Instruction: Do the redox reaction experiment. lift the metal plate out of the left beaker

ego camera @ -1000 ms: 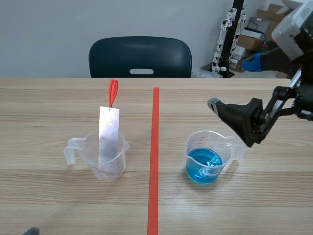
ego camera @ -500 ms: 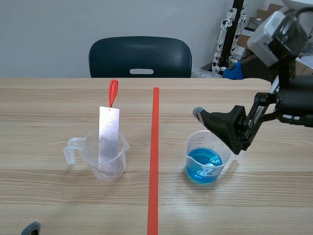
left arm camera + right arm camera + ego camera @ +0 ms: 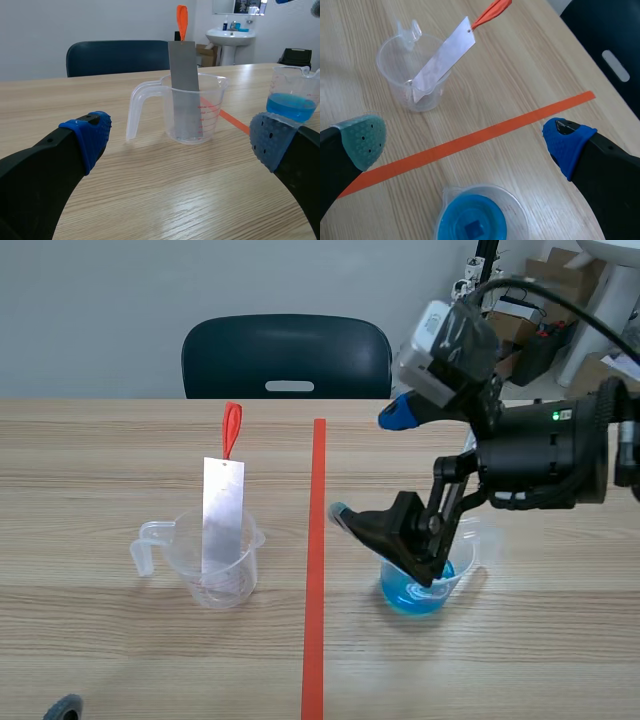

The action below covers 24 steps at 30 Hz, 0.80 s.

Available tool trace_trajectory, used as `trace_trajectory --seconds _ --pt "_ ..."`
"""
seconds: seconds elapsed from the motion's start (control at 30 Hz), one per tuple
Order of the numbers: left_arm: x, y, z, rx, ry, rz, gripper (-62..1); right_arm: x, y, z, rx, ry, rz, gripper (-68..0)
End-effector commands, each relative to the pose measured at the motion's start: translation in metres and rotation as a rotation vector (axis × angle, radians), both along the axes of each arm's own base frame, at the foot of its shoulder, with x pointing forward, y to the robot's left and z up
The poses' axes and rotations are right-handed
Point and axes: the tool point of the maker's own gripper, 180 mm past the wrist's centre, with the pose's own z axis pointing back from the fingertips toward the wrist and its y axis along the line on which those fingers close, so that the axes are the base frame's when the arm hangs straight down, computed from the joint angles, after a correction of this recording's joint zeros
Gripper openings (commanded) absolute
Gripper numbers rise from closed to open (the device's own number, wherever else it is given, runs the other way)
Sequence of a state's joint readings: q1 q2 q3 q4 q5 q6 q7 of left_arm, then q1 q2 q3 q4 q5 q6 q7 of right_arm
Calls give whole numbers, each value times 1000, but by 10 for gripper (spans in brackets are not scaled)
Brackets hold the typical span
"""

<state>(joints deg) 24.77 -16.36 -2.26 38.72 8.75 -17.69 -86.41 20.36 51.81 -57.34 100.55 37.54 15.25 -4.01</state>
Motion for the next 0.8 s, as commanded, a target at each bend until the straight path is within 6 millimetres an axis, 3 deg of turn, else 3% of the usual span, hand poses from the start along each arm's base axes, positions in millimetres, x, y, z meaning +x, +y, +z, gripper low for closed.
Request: trace_trajectory --seconds 0.0,0.17,0.23,0.47,0.77 --pt "2 2 6 -7 -29 0 -27 0 16 12 48 -15 22 4" --pt "2 2 6 -7 -29 0 -27 -3 44 1 70 39 49 4" --pt "2 2 6 -6 -28 0 -27 5 47 -5 65 45 23 4" --pt "2 2 6 -7 -29 0 -27 46 40 -20 49 42 -81 4" --pt "2 2 6 -7 -29 0 -27 82 36 -11 135 64 -148 4"
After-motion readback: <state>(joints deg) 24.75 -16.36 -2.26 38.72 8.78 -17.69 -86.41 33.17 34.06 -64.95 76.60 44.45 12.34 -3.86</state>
